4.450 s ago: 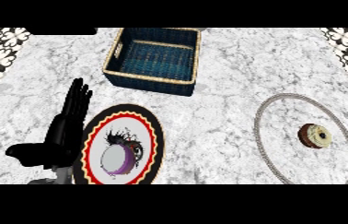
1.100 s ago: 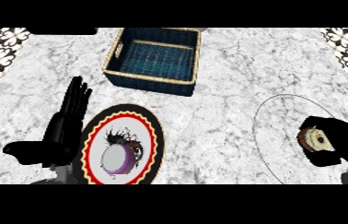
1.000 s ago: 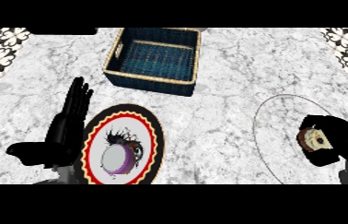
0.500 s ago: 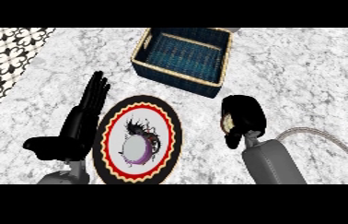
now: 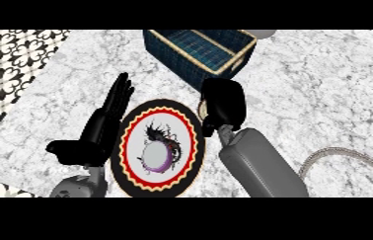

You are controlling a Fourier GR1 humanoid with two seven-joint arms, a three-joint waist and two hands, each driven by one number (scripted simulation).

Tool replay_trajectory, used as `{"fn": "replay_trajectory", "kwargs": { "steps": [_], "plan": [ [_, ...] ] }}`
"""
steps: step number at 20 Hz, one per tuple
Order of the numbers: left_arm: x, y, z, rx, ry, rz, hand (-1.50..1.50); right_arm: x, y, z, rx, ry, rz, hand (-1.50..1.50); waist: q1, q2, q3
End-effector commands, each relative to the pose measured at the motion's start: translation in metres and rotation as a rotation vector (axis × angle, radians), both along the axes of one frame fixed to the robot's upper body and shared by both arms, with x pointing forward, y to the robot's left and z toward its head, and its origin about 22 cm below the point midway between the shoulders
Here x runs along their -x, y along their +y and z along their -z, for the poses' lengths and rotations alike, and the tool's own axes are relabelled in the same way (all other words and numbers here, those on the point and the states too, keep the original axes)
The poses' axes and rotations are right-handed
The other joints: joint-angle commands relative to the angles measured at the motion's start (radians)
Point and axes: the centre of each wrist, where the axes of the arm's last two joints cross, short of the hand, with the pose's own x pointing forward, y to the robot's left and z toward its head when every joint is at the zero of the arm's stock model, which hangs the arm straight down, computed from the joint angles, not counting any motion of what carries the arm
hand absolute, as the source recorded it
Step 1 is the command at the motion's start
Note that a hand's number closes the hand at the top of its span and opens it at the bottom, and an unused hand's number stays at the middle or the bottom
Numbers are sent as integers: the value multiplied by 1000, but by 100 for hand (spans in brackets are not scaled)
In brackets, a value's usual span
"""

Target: Pick the cupcake from the placemat and place it in the basket

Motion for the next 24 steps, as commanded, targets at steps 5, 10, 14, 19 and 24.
{"fn": "replay_trajectory", "kwargs": {
  "steps": [5,10,14,19,24],
  "plan": [
    [-9,-13,0,3,12,32,0,10,54,-67,-265,-289,24,150,12,-6,-2],
    [-11,-12,2,-6,21,15,0,21,82,-107,-381,-375,33,150,-1,-18,-6],
    [-14,-11,5,-8,29,-4,0,22,97,-127,-414,-382,57,150,-28,-20,-8],
    [-17,-6,1,-10,27,-38,0,13,107,-143,-407,-358,143,150,-57,-27,-8],
    [-12,8,5,-16,31,-68,0,4,123,-146,-257,-366,217,150,-75,-34,-10]
  ]
}}
